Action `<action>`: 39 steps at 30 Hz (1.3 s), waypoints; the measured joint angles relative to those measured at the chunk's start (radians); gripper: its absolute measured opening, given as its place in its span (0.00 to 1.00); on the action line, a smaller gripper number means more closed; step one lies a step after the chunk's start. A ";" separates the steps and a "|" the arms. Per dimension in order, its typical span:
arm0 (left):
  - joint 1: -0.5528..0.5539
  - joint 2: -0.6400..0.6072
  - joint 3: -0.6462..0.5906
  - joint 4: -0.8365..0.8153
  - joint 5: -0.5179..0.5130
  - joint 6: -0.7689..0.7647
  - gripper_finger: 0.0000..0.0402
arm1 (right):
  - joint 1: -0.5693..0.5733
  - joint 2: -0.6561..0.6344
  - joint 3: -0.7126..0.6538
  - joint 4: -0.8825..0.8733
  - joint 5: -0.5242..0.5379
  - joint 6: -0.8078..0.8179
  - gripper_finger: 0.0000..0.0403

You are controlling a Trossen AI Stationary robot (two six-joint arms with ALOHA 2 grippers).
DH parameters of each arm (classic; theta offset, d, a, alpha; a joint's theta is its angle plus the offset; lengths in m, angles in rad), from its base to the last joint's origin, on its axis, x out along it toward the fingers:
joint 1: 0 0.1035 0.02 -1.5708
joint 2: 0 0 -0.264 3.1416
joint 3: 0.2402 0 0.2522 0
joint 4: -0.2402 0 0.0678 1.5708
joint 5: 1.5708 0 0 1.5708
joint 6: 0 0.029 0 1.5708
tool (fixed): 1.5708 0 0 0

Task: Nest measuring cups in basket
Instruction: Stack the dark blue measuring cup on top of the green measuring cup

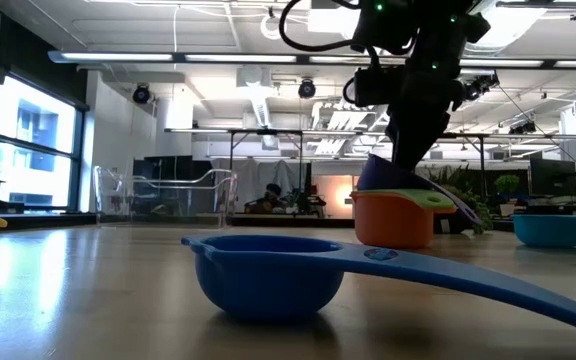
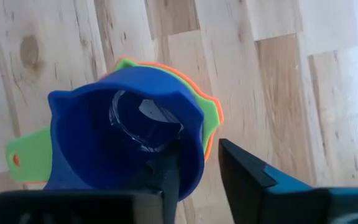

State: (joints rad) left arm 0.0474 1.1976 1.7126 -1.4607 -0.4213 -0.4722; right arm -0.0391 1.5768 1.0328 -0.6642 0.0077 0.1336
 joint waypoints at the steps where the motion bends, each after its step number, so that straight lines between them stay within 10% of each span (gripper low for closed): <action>1: 0.000 0.000 0.000 0.000 0.000 0.005 0.16 | 0.000 0.000 0.000 -0.001 -0.001 0.001 0.21; 11: 0.000 0.000 0.000 0.000 0.000 0.013 0.16 | 0.000 0.000 0.000 -0.001 -0.005 0.085 0.01; 39: 0.000 0.000 0.000 0.000 0.000 0.013 0.16 | -0.020 -0.075 0.000 -0.054 -0.144 0.547 0.01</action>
State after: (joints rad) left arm 0.0473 1.1976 1.7126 -1.4605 -0.4213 -0.4595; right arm -0.0589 1.5017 1.0328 -0.7179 -0.1358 0.6804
